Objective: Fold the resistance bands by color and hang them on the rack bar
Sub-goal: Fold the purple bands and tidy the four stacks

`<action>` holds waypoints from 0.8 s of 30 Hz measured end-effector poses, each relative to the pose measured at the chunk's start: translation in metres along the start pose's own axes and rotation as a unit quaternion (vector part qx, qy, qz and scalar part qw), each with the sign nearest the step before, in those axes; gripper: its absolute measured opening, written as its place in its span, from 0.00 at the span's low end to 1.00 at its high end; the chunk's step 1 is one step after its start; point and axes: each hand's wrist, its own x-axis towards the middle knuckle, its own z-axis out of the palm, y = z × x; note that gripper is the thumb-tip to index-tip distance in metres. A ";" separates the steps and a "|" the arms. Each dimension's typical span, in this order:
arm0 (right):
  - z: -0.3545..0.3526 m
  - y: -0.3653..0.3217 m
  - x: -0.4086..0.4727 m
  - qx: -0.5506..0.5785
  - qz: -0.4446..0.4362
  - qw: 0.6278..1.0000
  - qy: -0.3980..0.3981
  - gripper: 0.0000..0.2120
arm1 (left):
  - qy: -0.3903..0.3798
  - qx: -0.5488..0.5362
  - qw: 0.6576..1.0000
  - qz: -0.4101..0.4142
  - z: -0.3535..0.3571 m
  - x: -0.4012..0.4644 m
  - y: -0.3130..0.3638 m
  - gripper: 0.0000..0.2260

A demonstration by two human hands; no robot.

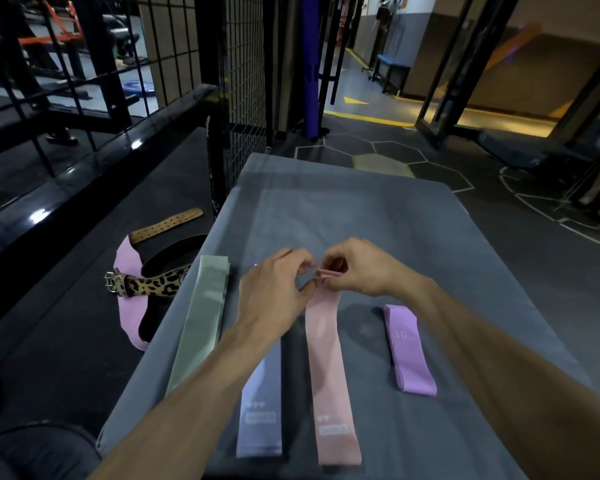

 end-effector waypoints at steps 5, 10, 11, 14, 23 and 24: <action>-0.001 0.001 0.000 0.072 0.014 0.997 -0.028 0.03 | 0.017 0.027 0.999 0.043 0.003 0.002 -0.003 0.08; -0.003 0.000 0.001 0.112 0.010 0.993 -0.040 0.02 | 0.007 0.044 0.997 0.057 0.003 0.003 -0.003 0.07; -0.003 0.001 0.001 0.116 0.009 0.992 -0.044 0.03 | 0.006 0.047 0.997 0.056 0.004 0.003 -0.002 0.07; -0.004 0.003 0.001 0.132 0.017 0.990 -0.049 0.05 | 0.008 0.049 0.997 0.056 0.006 0.004 0.000 0.07; -0.005 0.012 -0.003 0.210 0.049 0.973 -0.081 0.08 | 0.009 0.044 0.997 0.055 0.009 0.006 -0.001 0.08; -0.006 0.013 -0.003 0.211 0.055 0.973 -0.079 0.07 | 0.010 0.042 0.997 0.057 0.009 0.006 -0.001 0.08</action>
